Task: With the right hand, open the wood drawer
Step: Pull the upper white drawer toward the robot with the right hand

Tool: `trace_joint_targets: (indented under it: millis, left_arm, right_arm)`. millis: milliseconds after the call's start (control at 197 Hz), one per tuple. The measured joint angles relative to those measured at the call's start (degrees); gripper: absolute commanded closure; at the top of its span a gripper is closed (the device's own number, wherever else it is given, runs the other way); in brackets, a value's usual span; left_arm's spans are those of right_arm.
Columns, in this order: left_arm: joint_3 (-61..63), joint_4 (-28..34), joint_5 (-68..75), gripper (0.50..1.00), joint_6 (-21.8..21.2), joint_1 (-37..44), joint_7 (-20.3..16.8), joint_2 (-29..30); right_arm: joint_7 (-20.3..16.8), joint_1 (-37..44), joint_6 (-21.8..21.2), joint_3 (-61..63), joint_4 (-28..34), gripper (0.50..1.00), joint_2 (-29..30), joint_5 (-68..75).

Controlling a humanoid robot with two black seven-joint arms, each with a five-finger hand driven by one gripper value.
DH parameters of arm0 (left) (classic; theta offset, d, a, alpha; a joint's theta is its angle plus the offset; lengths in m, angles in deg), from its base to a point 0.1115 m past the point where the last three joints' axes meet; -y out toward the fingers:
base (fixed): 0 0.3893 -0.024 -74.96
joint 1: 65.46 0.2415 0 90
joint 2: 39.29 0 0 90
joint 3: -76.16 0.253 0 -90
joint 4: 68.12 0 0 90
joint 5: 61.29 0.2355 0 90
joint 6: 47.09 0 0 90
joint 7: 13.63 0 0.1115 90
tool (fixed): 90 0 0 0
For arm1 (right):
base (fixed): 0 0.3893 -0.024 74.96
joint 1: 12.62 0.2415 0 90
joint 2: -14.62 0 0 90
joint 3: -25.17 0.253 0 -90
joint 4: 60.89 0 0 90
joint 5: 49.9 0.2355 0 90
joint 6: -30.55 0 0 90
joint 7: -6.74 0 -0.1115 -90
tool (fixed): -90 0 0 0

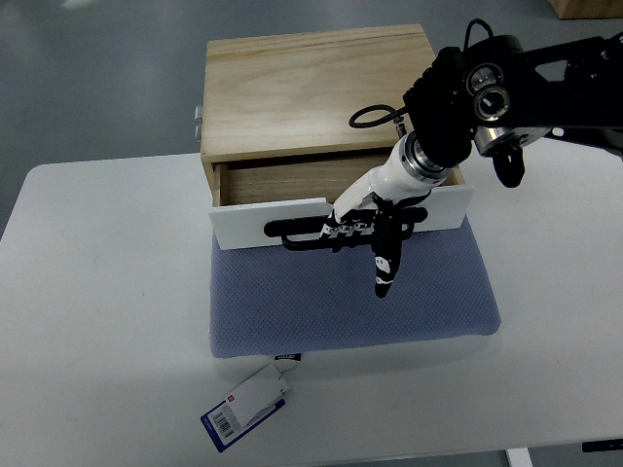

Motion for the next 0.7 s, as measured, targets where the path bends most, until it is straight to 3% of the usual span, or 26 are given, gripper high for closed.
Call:
trace_joint_targets:
  millis: [234,701]
  left_arm:
    - [0.07,0.0,0.0,0.5,-0.01,-0.01,0.0,0.0]
    - [0.08,0.0,0.0,0.5,-0.05,0.0,0.0,0.0]
  right_arm:
    - [0.09,0.73,-2.36,0.08,2.12,0.554,-1.56,0.92]
    - [1.47,0.75,-2.55,0.1,4.12,0.554,-3.62,0.95]
